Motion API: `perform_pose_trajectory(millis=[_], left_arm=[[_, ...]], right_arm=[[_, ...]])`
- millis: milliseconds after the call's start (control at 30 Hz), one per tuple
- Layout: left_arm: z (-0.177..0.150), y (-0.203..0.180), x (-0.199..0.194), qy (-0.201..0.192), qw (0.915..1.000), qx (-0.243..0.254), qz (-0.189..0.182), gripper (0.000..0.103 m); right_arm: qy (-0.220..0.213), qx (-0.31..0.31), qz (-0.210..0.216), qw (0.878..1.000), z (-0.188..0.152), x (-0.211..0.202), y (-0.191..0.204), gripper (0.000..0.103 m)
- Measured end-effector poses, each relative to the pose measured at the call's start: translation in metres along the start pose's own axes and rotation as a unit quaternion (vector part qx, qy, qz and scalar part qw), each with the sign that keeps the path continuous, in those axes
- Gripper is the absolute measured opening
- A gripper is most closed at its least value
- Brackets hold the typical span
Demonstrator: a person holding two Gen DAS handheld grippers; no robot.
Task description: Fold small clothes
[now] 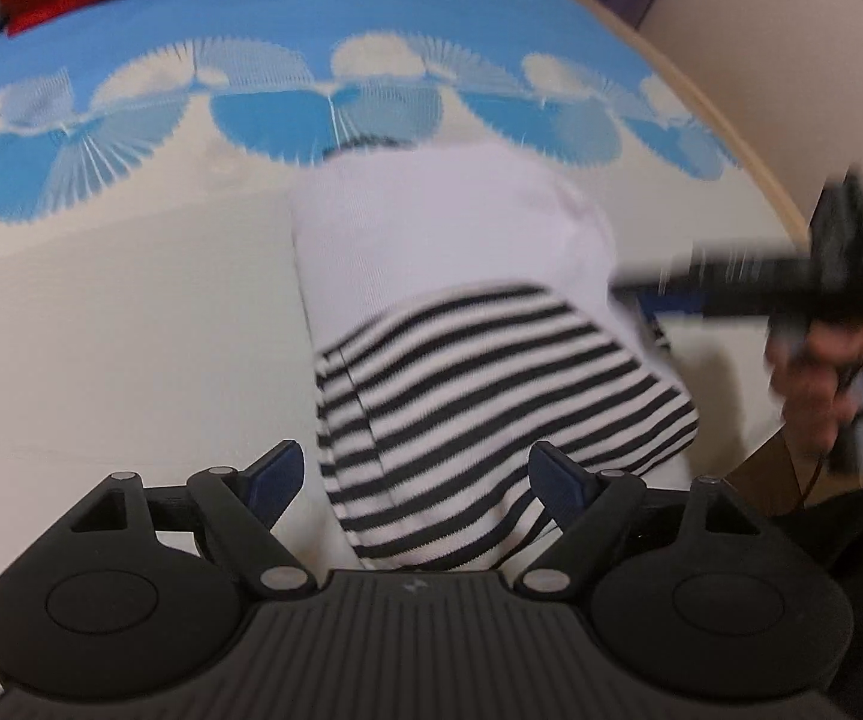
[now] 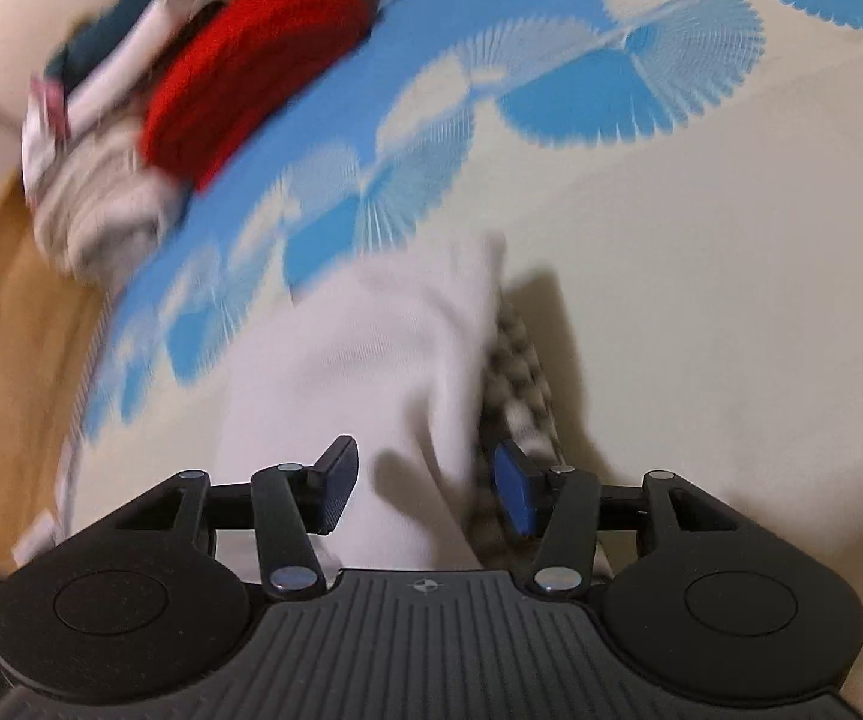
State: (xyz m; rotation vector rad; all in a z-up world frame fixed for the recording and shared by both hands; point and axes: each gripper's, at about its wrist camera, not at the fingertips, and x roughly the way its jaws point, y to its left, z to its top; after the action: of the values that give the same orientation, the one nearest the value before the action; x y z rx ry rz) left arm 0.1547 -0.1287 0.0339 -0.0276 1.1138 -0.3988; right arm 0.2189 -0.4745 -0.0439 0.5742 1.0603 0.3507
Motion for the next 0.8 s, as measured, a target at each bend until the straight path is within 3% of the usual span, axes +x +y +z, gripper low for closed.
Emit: perform_pose_trajectory(millis=[100,133,167,233,367,433,567,733,800], left_arm=[[0.008,-0.003,-0.016,-0.008,0.9999,0.011,-0.002,0.086],[0.011,-0.004,-0.018,-0.010,0.9998,0.018,-0.001,0.086],[0.015,-0.004,-0.021,-0.012,0.9997,0.023,0.000,0.086],[0.021,-0.002,-0.021,-0.012,0.9994,0.034,-0.001,0.086],[0.036,0.005,-0.016,-0.016,0.9982,0.057,-0.005,0.086],[0.046,0.008,-0.010,-0.014,0.9979,0.061,-0.013,0.086],[0.059,0.005,0.017,0.012,0.9954,0.090,-0.030,0.087],[0.043,0.012,0.090,0.123,0.9837,0.126,-0.038,0.090],[0.033,0.029,0.113,0.162,0.9815,0.097,-0.031,0.095]], right_arm=[[0.044,-0.029,-0.015,0.998,-0.017,0.005,0.000,0.052],[0.052,-0.039,-0.015,0.998,-0.021,0.006,0.000,0.045],[0.051,-0.046,-0.011,0.998,-0.023,0.003,0.001,0.024],[0.036,-0.038,0.006,0.999,-0.024,-0.008,0.002,0.003],[-0.036,-0.004,0.060,0.998,-0.020,-0.052,-0.007,0.001],[-0.050,0.006,0.065,0.997,-0.020,-0.063,-0.014,0.000],[0.006,-0.003,-0.001,1.000,-0.026,-0.043,-0.024,0.000],[0.054,-0.047,-0.044,0.996,-0.033,-0.015,-0.020,0.000],[0.064,-0.054,-0.055,0.995,-0.033,-0.009,-0.018,0.000]])
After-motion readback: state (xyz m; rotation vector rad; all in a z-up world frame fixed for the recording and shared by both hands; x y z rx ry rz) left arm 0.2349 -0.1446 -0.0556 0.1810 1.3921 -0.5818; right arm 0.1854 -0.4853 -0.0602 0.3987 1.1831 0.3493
